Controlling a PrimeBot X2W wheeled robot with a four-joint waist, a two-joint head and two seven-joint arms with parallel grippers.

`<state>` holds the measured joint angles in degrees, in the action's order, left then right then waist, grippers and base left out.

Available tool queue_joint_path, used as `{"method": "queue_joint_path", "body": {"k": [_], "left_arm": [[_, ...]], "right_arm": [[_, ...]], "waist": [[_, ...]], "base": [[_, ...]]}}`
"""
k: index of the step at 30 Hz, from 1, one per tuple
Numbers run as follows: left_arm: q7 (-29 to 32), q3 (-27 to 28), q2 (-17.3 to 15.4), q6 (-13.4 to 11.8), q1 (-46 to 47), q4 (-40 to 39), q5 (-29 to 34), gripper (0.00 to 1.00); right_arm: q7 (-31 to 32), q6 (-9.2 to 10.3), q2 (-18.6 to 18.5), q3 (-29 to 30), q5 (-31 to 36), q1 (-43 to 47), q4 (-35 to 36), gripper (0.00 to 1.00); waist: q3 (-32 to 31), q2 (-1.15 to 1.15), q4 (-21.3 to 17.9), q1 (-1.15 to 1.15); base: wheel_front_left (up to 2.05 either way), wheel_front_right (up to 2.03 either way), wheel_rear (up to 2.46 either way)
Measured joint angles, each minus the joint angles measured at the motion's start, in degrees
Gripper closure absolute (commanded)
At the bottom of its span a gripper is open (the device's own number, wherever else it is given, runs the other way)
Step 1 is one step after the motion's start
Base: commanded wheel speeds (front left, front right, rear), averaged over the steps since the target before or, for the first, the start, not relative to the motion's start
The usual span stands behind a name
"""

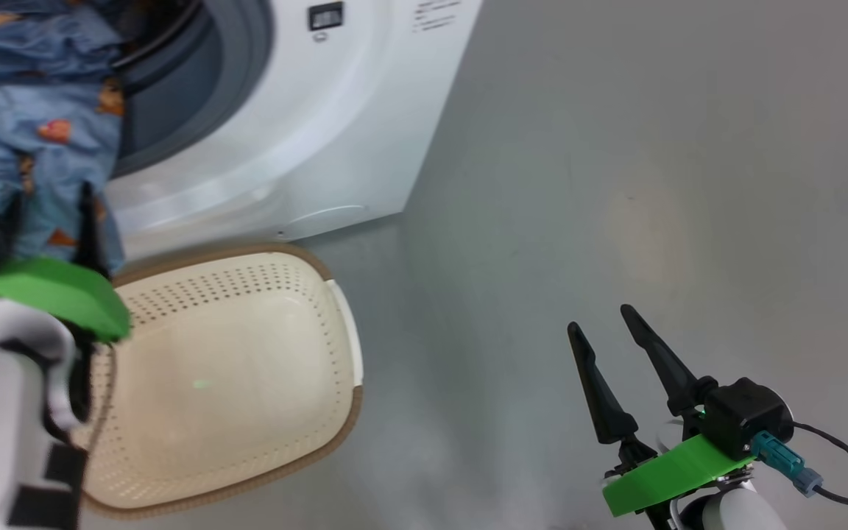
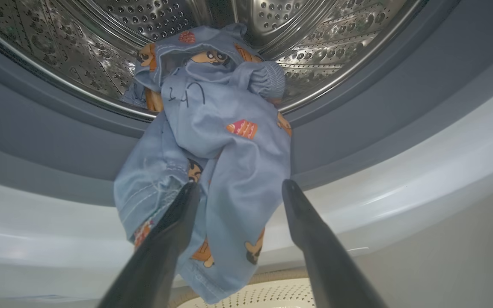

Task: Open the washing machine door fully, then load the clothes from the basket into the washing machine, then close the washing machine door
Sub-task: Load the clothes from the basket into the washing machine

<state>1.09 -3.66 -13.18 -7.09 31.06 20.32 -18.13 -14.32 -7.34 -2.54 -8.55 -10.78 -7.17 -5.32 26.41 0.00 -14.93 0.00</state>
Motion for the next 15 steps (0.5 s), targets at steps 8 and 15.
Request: {"method": "queue_joint_path", "body": {"k": [8, 15], "left_arm": [[1.41, 0.65, -3.30, -1.13, 8.61, 9.35, 1.00, 0.00], [4.22, -1.74, -4.90, -1.15, 14.62, 17.55, 3.91, 0.00]], "right_arm": [[0.00, 0.00, 0.01, -0.33, -0.47, 0.01, 0.15, 0.00], [0.00, 0.00, 0.04, -0.97, -0.80, -0.01, 0.15, 0.00]], "waist": [[1.43, 0.00, -2.61, 0.00], [2.06, 0.00, -3.53, 0.00]], "base": [[0.00, 0.00, 0.00], [0.00, 0.00, 0.00]]}}
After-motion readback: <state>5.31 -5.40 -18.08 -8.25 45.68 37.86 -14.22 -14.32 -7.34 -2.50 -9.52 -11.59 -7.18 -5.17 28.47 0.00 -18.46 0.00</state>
